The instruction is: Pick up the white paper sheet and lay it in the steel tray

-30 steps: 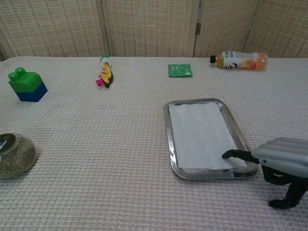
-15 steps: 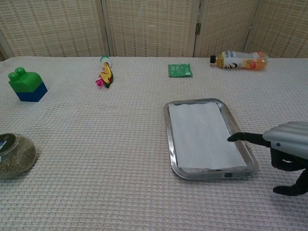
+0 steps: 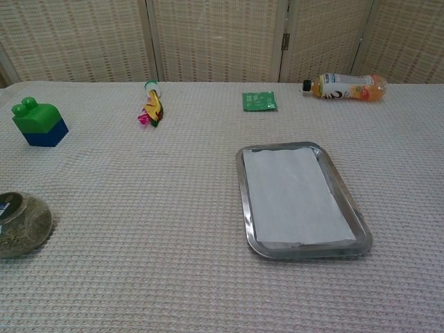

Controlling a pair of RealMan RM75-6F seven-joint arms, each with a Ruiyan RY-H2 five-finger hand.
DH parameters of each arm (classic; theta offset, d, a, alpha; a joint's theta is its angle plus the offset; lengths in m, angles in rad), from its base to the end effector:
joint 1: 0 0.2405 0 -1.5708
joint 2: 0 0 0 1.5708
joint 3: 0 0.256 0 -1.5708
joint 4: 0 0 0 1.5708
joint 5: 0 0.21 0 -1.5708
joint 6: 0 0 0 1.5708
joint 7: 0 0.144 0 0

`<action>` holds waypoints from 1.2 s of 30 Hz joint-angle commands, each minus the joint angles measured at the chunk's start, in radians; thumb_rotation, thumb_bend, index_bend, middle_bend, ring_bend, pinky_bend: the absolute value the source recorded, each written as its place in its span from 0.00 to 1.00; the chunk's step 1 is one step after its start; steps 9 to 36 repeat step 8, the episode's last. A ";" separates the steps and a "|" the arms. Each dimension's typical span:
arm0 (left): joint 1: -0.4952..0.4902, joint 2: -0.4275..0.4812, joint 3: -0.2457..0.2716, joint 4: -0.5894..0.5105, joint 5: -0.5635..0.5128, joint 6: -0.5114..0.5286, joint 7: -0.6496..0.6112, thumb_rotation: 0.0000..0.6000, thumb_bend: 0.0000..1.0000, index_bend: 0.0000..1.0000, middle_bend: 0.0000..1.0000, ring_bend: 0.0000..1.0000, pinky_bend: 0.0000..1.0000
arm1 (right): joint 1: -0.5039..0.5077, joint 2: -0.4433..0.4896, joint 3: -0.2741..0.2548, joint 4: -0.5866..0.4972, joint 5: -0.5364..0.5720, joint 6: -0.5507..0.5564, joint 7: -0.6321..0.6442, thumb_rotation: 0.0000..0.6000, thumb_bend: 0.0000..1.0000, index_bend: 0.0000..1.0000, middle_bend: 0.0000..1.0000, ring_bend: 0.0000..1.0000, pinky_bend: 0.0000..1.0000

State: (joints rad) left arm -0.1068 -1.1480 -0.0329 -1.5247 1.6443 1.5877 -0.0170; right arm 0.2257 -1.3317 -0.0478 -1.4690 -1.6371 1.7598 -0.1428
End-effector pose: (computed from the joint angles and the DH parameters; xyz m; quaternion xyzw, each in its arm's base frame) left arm -0.2980 0.1832 0.1600 -0.6292 -0.3134 -0.4336 0.5638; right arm -0.2653 -0.1966 0.1192 0.6209 -0.2442 0.4880 0.5627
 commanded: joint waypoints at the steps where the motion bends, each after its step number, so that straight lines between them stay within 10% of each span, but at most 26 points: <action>1: -0.004 -0.021 0.001 0.025 0.008 0.002 0.015 1.00 0.45 0.00 0.00 0.00 0.00 | -0.081 -0.032 0.043 0.106 -0.014 0.073 0.126 1.00 0.31 0.00 0.02 0.17 0.29; 8: -0.004 -0.038 0.000 0.041 0.003 0.003 0.037 1.00 0.44 0.00 0.00 0.00 0.00 | -0.083 0.008 0.044 0.102 0.018 -0.020 0.150 1.00 0.31 0.00 0.00 0.04 0.14; 36: -0.004 -0.038 0.000 0.041 0.003 0.003 0.037 1.00 0.44 0.00 0.00 0.00 0.00 | -0.083 0.008 0.044 0.102 0.018 -0.020 0.150 1.00 0.31 0.00 0.00 0.04 0.14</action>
